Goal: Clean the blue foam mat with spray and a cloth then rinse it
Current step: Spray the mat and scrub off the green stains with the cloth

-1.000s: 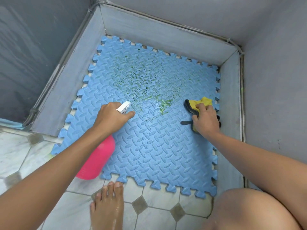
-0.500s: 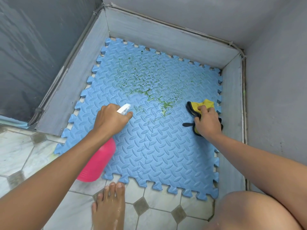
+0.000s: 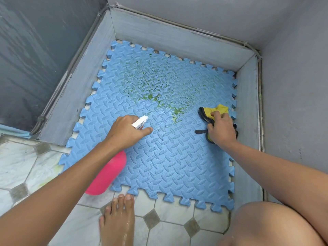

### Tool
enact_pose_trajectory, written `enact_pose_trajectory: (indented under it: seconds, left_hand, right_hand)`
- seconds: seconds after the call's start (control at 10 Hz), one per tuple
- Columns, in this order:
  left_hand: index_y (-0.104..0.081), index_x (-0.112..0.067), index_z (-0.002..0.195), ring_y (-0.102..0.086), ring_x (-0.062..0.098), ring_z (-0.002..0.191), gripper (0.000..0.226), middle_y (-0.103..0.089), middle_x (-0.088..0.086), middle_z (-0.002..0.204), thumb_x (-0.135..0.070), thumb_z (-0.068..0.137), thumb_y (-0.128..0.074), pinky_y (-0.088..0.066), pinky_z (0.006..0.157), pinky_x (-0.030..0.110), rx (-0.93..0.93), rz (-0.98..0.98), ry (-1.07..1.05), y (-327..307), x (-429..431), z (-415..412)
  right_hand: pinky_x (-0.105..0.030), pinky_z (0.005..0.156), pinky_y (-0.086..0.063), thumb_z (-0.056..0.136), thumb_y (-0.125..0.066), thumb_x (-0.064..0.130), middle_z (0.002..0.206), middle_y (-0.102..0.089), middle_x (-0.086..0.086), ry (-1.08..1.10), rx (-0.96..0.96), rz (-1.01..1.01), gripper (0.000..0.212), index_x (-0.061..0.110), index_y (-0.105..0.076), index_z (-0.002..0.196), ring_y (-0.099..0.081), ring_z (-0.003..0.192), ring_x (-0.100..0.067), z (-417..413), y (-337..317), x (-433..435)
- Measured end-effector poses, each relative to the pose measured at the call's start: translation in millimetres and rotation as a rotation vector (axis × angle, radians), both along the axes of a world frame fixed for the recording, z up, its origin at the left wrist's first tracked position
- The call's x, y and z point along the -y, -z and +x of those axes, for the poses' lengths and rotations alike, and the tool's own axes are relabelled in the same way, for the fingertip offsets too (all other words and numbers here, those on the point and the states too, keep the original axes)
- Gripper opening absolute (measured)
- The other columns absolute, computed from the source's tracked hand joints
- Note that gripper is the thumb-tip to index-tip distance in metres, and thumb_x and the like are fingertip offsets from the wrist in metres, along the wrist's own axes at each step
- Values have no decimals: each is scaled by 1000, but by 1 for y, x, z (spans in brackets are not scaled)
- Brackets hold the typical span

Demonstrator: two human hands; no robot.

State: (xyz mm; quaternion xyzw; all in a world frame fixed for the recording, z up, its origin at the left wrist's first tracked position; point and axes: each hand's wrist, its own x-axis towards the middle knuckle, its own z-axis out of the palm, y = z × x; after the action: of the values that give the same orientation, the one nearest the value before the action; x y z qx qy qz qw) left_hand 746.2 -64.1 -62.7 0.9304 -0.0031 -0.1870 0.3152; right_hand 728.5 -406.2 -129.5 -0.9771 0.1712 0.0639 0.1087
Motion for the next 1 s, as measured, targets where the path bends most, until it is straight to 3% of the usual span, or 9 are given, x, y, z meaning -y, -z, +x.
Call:
enact_pose_trajectory:
  seconds: [0.2,0.4,0.5,0.6,0.7,0.9,1.0]
  left_hand:
    - [-42,-14,54,-52,35,73,56,-50,3,56,-47,86,-74,-35,63,35,94,36,-107,-7,-3,6]
    - [-49,-17,61,-58,33,76,50,-58,2,62,-52,83,-76,-48,72,38,110,-7,-59,-5,0,15]
    - [-42,-12,55,-56,37,69,57,-53,9,55,-48,85,-75,-47,66,40,130,-27,-104,-10,1,16]
    - [-37,-15,52,-45,27,57,60,-41,2,49,-43,85,-79,-34,58,35,144,-85,-63,-12,3,12]
    - [-42,-17,56,-42,17,53,54,-43,-1,50,-42,83,-82,-33,57,31,102,-152,113,-9,5,11]
    - [-40,-18,51,-45,17,53,54,-43,-1,47,-58,73,-70,-30,54,30,131,-119,84,-4,10,4]
    - [-46,-16,58,-47,19,57,54,-47,-2,52,-50,79,-82,-35,59,31,120,-150,105,-7,8,6]
  right_hand:
    - [-47,90,-45,90,-55,22,124,-48,-20,3,6,-1,43,16,-50,133,-46,114,-40,0,-1,-1]
    - [-48,90,-46,91,-55,21,126,-47,-19,8,-4,8,43,17,-49,134,-44,116,-40,-1,-1,-1]
    - [-48,89,-46,91,-54,22,125,-47,-20,5,-3,7,43,17,-48,133,-44,116,-40,-1,-1,-1]
    - [-48,89,-46,91,-55,23,124,-47,-20,-1,0,-2,43,17,-48,133,-45,114,-40,-1,-1,-1]
    - [-48,89,-46,91,-55,23,124,-47,-20,-1,-1,-4,43,17,-48,133,-45,115,-39,-1,-1,-1]
    - [-48,89,-47,92,-54,22,123,-48,-19,-9,8,-6,42,17,-48,133,-45,114,-38,-2,0,0]
    - [-48,90,-46,92,-54,23,123,-48,-19,-15,13,-17,42,16,-48,133,-46,113,-38,-2,0,-1]
